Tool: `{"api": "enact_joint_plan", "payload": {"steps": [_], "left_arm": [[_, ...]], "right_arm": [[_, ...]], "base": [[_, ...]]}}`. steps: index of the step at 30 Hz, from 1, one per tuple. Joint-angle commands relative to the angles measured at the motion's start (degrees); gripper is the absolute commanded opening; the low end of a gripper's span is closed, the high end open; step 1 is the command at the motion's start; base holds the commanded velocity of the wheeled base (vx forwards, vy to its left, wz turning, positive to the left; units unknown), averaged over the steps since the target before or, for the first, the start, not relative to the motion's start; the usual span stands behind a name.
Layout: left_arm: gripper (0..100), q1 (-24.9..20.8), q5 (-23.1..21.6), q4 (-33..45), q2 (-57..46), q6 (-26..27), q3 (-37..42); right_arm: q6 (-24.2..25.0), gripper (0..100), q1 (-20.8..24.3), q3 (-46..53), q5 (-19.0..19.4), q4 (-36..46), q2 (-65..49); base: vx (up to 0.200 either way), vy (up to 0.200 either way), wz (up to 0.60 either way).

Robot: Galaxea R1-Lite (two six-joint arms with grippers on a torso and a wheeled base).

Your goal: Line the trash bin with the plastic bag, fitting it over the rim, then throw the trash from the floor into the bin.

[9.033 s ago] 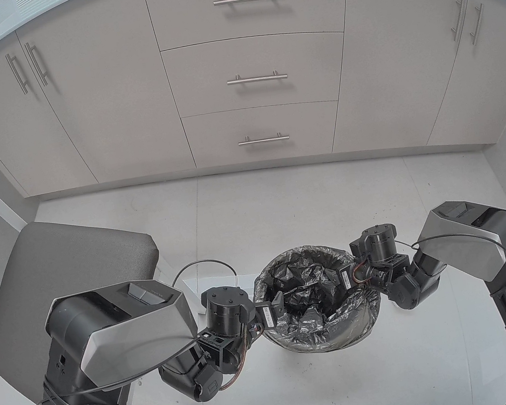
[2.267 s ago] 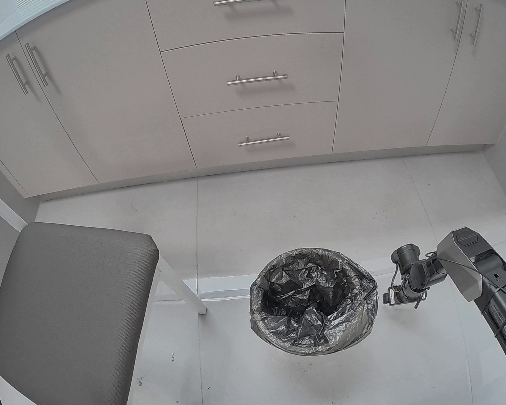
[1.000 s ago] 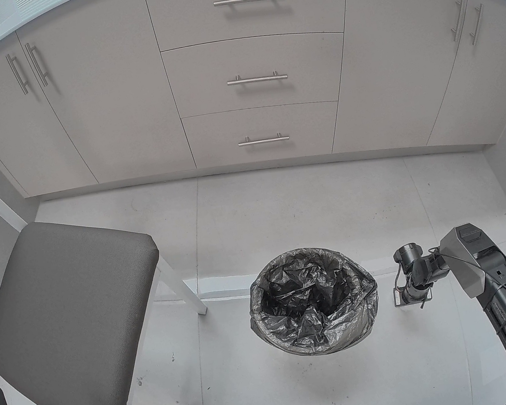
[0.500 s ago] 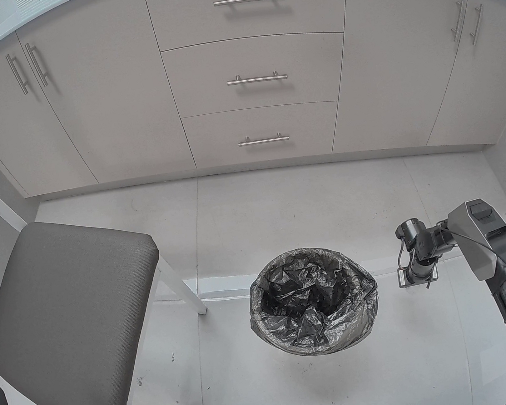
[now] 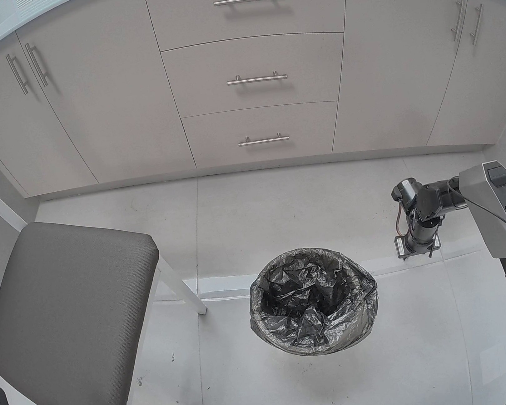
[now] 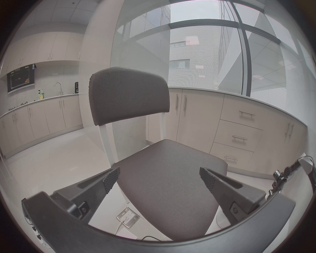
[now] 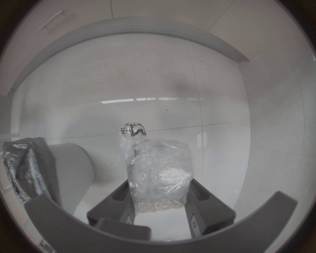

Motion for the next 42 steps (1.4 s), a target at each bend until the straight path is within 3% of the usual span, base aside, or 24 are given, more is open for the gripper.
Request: {"api": "enact_joint_plan", "payload": {"steps": [1,9,24,31,42], "left_arm": [[100,-0.01,0.03,0.01,0.20,-0.41,1.04],[100,-0.01,0.12,0.01,0.20,-1.11,1.04],[100,-0.01,0.12,0.19,0.20,-2.25,1.04],[100,-0.01,0.12,0.10,0.20,-2.25,1.04],[100,-0.01,0.21,0.10,0.20,-2.34,1.04]], "right_arm": [[-0.64,0,3.16,-0.01,0.01,1.61,-5.74],[-3.90,0,9.49,-0.01,-0.43,2.93,-10.75],[-3.72,0,22.94,-0.01,-1.04,11.63,-17.61],[-3.55,0,28.65,-0.01,-3.33,14.01,-17.08],[-5.21,0,35.33,-0.01,-3.68,13.57,-13.12]], "base": [[0.000,0.000,0.00],[0.000,0.000,0.00],[0.000,0.000,0.00],[0.000,0.000,0.00],[0.000,0.000,0.00]]}}
